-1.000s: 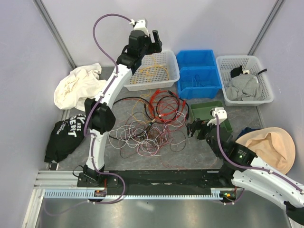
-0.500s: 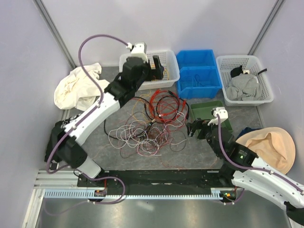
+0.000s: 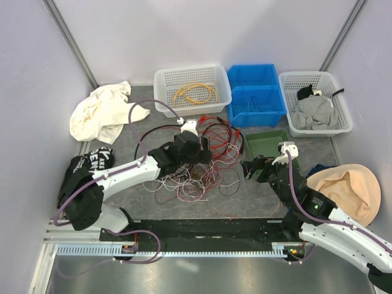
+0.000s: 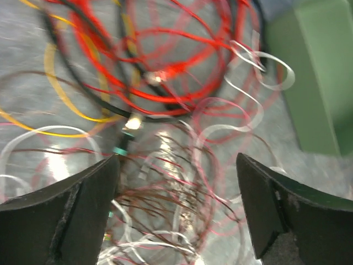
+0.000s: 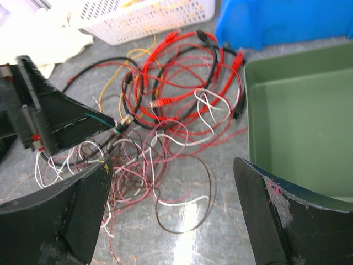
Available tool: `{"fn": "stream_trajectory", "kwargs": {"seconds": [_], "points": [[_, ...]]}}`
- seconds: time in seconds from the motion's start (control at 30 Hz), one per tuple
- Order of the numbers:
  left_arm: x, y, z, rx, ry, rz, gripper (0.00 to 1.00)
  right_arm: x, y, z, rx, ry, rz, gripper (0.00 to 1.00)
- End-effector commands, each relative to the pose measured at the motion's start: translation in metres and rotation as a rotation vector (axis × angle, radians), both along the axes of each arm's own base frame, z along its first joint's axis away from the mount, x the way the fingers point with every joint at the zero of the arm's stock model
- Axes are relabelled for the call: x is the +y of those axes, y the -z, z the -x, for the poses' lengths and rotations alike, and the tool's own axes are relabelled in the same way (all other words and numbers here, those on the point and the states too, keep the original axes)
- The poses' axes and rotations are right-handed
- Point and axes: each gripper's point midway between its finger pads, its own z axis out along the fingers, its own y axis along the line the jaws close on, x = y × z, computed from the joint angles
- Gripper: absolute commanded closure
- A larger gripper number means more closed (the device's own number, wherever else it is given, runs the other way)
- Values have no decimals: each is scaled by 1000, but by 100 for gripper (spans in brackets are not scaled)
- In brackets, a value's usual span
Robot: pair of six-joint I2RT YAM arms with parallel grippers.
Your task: Untangle the cables
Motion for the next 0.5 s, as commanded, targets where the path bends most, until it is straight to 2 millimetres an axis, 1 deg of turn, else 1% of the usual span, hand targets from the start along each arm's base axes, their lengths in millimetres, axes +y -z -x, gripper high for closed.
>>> {"fn": "stream_trajectory", "kwargs": {"seconds": [0.0, 0.07, 0.1, 0.13, 0.17, 0.23, 0.27, 0.3, 0.33, 0.37, 0.43, 0.47], "points": [[-26, -24, 7, -80, -15, 109, 0, -5, 5, 7, 31, 14, -37, 2], [-30, -20, 13, -83, -17, 116, 1, -11, 0, 8, 19, 30, -48, 2], [-29, -10, 17, -69, -9, 104, 1, -13, 0, 9, 21, 36, -42, 2], [-34, -10, 17, -75, 0, 121, 1, -16, -1, 9, 19, 42, -43, 2], [-37, 0, 19, -54, 13, 111, 1, -19, -1, 9, 21, 53, -32, 2], [-40, 13, 23, -33, 26, 83, 0, -22, -3, 9, 19, 63, -24, 2], [-40, 19, 25, -25, 28, 66, 3, -24, -3, 10, 22, 69, -16, 2], [-38, 32, 25, -6, 24, 39, 6, -26, -8, 9, 15, 77, -20, 2], [-37, 37, 26, 4, 18, 24, 10, -27, -11, 9, 10, 83, -21, 2], [-28, 44, 26, 19, -23, -7, 19, -29, -13, 10, 5, 84, -18, 2], [-13, 57, 27, 31, -70, -46, 26, -32, -25, 9, -17, 94, -31, 2], [-3, 62, 27, 30, -110, -71, 32, -33, -28, 9, -25, 95, -23, 2]]}}
